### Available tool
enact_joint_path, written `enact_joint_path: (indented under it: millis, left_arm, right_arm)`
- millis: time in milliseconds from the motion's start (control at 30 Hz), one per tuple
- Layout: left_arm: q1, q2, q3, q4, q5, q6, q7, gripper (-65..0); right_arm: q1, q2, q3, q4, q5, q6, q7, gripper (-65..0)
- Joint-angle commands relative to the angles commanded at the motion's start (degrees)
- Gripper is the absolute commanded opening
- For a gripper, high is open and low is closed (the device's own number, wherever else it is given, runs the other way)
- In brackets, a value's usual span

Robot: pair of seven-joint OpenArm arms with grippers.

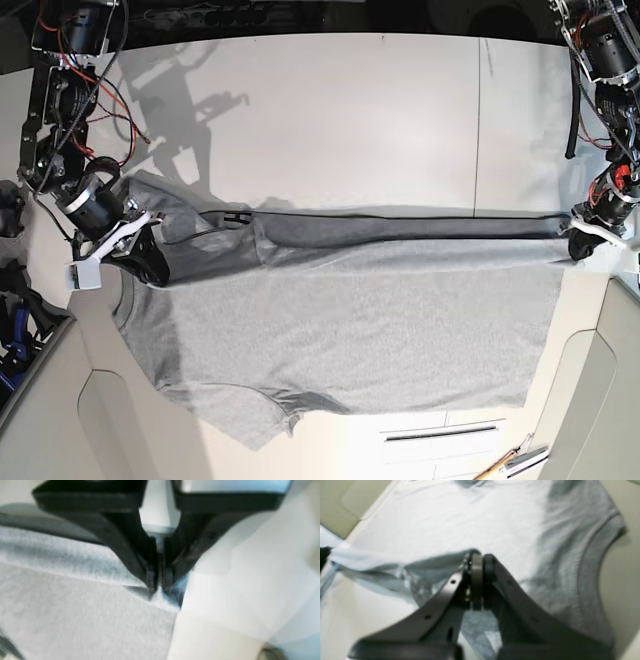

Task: Fold the T-shirt properly
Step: 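Lift the shoulder edge with both grippers and drag it across the shirt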

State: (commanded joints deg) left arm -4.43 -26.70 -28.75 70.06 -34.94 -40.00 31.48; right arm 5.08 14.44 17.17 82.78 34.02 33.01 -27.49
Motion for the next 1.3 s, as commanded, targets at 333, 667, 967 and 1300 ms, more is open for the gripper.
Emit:
enact_joint_path:
  millis: [333,667,967,1300]
  left_arm:
    - [-3.19,0.02,4.81,-4.55,3.08,0.00,-4.74,-65.0]
    - [-3.72,-0.02,4.79,-4.50,-0.46,0.32,4.31,-34.4]
    - [-3.96,-0.96,-5.27,-4.17,-10.25,0.25,13.49,-34.3]
    - [1.66,-1.68,-5.81,-4.17,-7.52,0.00,11.41,-24.0]
  right_arm:
    - [6.88,-0.35,-0.07,-13.09,-1.97,0.00,0.55,-65.0]
    - [6.80,-0.20,0.28,-17.55,-4.59,-0.02,2.56,-31.8]
    - [1.66,-0.17,13.33,-6.45,1.33,-0.20,-6.75,-31.8]
    - [-6.84,-0.20,18.45,-6.43,4.61,-0.22,-7.06,-31.8]
